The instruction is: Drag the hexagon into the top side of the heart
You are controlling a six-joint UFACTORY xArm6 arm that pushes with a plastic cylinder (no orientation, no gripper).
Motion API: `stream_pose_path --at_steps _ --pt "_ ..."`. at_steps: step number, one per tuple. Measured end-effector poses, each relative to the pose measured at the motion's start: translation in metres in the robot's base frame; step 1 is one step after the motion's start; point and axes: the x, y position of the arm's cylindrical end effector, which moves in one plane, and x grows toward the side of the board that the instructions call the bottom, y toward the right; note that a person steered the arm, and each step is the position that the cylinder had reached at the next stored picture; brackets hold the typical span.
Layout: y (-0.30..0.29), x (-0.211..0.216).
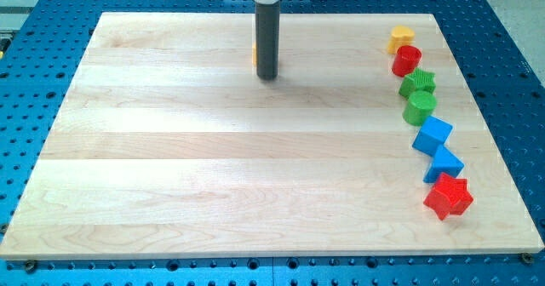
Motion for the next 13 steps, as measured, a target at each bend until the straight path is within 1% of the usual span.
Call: stream_pose_path --at_steps 1,2,3,5,6,7,8,9,10,13 --pt "-0.018 0.001" --pt "-0.013 -0.045" --pt "-0.013 -0.076" --pt "0.103 -0.08" --pt "0.092 -0.088" --pt "0.14 -0.112" --pt "0.158 -0.124" --pt "0.16 -0.137" --pt "0.19 -0.137" --pt "0.193 -0.137"
